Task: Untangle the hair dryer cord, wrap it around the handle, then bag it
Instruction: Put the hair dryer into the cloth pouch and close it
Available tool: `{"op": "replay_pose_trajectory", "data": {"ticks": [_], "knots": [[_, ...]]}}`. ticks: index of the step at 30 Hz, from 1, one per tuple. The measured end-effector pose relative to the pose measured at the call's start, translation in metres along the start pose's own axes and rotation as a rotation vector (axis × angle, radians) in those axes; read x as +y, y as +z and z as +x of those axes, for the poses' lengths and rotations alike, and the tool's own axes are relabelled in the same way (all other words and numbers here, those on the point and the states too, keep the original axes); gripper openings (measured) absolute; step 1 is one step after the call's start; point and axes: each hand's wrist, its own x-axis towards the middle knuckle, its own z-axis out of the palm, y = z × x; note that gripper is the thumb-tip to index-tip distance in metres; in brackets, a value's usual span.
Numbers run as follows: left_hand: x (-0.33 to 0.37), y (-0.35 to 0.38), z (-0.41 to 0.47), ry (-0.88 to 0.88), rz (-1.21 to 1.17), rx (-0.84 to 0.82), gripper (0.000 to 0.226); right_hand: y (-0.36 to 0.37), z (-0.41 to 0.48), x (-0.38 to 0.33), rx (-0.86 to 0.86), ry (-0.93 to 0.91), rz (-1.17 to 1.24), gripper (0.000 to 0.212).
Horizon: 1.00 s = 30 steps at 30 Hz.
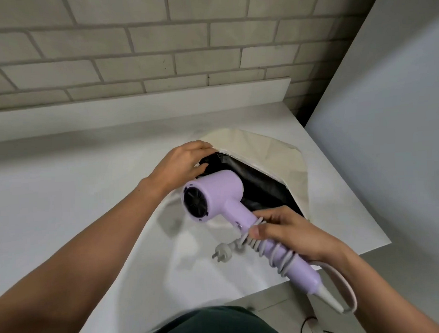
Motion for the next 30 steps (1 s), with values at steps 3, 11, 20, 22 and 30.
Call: {"op": "replay_pose_trajectory", "data": {"ticks": [3, 11, 20, 22, 30], "knots": [[0.005, 0.002, -0.008, 0.04, -0.035, 0.096, 0.038, -0.009, 0.009, -0.003, 0.066, 0.09, 0.089, 0.038], [0.013, 0.003, -0.027, 0.058, 0.095, 0.325, 0.04, -0.022, 0.016, -0.001, 0.282, 0.287, 0.143, 0.034], [0.042, 0.03, -0.067, 0.166, 0.242, 0.401, 0.047, -0.04, 0.045, 0.011, 0.775, 0.258, 0.356, 0.028], [0.046, 0.038, -0.077, 0.177, 0.224, 0.33, 0.051, -0.037, 0.057, 0.018, 0.858, 0.225, 0.431, 0.024], [0.055, 0.051, -0.079, 0.19, 0.223, 0.149, 0.059, -0.013, 0.094, 0.027, 1.007, 0.176, 0.33, 0.029]]}}
